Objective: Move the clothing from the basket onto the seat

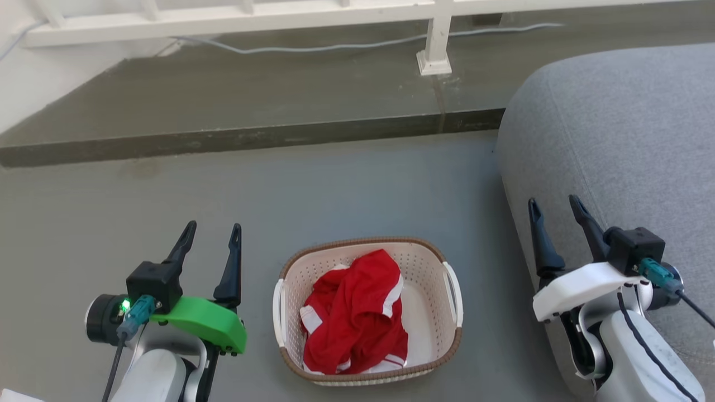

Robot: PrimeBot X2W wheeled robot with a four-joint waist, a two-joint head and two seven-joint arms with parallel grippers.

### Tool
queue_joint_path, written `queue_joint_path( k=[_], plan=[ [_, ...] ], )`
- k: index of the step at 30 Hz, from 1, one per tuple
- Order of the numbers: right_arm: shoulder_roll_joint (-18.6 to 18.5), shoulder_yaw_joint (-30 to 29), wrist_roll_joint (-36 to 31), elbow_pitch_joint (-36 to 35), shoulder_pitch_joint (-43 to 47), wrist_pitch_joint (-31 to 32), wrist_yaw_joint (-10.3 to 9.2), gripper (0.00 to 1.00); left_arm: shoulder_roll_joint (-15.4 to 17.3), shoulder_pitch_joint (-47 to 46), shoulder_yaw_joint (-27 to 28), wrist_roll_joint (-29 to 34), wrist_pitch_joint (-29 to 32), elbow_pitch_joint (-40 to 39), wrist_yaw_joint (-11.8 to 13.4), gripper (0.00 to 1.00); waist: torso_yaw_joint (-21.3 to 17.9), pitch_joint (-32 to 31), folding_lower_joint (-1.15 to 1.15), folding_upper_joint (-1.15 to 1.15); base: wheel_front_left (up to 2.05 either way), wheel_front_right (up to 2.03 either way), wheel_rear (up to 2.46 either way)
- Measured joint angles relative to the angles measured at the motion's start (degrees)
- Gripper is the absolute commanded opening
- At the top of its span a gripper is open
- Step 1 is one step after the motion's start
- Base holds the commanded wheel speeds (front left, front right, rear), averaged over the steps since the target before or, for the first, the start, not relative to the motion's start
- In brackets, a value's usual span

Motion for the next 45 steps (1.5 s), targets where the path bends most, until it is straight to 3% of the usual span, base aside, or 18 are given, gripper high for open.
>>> queue_joint_path(
  k=[18, 33, 45],
  plan=[
    [-0.5, 0.0, -0.7, -3.1, -7.4, 0.0, 0.56, 1.0, -0.3, -5.4, -0.7, 0.4, 1.3, -1.4, -0.2, 1.0, -0.6, 11.0, 0.0, 0.0, 0.0, 0.0, 0.0],
    [0.8, 0.6, -1.2, -5.8, -15.0, -0.1, 1.23, 1.0, -2.1, -12.6, -4.6, 1.1, 4.4, 1.0, -2.7, 1.0, -3.1, 22.8, 0.0, 0.0, 0.0, 0.0, 0.0],
    [3.4, 1.4, -1.6, -7.1, -20.3, -0.1, 2.01, 1.0, -4.0, -17.8, -9.6, 3.2, 8.5, 7.8, -6.0, 1.0, -6.7, 31.7, 0.01, 0.0, 0.0, 0.0, 0.0]
  ],
)
